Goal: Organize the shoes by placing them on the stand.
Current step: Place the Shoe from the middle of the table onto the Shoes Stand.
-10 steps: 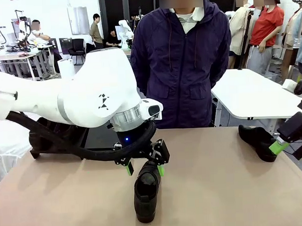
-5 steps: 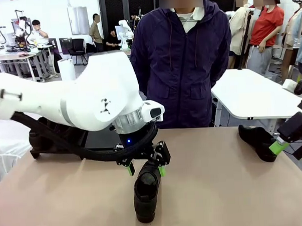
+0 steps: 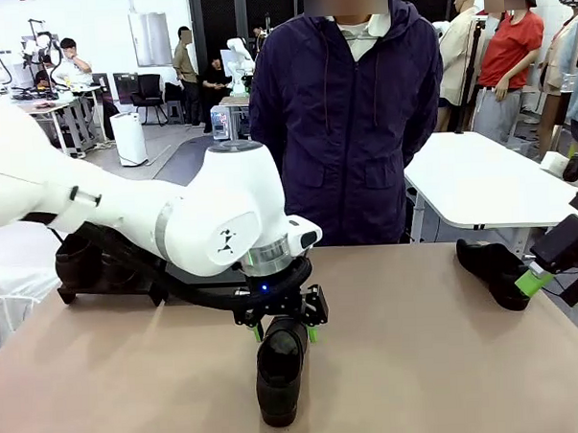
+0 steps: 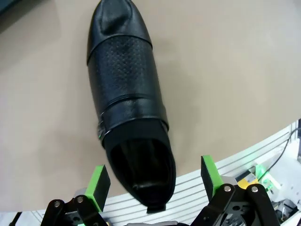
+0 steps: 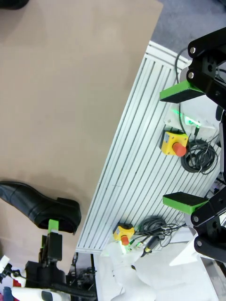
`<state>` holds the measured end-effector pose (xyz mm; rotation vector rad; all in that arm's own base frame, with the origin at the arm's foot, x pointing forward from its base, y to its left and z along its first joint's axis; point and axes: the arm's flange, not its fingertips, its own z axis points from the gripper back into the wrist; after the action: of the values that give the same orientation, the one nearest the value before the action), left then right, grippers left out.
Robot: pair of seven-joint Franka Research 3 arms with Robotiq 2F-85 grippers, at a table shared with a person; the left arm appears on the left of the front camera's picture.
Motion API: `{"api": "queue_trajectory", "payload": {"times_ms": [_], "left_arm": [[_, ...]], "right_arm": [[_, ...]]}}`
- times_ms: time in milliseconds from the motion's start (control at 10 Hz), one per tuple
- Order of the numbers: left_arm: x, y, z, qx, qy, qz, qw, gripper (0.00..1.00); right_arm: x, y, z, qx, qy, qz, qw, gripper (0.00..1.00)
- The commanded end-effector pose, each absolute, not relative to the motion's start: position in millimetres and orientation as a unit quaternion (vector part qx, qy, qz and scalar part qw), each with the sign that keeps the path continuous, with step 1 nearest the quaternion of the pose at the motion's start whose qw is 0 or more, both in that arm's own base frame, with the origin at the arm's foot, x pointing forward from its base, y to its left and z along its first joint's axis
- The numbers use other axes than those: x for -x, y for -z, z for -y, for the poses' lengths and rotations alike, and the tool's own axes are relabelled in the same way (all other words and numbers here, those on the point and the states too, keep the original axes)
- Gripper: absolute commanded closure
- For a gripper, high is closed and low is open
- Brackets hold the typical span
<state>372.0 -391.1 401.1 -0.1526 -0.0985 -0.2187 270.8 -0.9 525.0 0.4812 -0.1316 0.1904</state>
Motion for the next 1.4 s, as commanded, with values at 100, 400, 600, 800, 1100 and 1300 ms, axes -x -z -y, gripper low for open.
{"api": "queue_trajectory", "payload": {"times_ms": [100, 400, 600, 800, 1100, 1300], "left_arm": [[-383.0, -386.7, 412.2, 0.072, 0.11, 0.034, 0.991, 0.0], [-382.2, -376.7, 416.5, 0.075, 0.11, 0.012, 0.991, 0.0], [-386.2, -364.9, 418.5, 0.074, 0.112, -0.004, 0.991, 0.0], [-388.1, -364.8, 420.2, 0.062, 0.11, 0.004, 0.992, 0.0], [-390.0, -364.8, 419.0, 0.057, 0.111, -0.008, 0.992, 1.0], [-393.8, -365.0, 419.4, 0.056, 0.108, -0.012, 0.992, 1.0]], "right_arm": [[-270.7, -524.9, 2.3, -0.242, -0.097, 0.065, 0.963, 0.0], [-270.7, -524.9, 2.3, -0.242, -0.097, 0.065, 0.963, 0.0], [-270.7, -524.9, 2.3, -0.242, -0.097, 0.065, 0.963, 0.0], [-270.7, -524.9, 2.3, -0.242, -0.097, 0.065, 0.963, 0.0], [-270.7, -524.9, 2.3, -0.242, -0.097, 0.065, 0.963, 0.0], [-270.7, -524.9, 2.3, -0.242, -0.097, 0.065, 0.963, 0.0]]}}
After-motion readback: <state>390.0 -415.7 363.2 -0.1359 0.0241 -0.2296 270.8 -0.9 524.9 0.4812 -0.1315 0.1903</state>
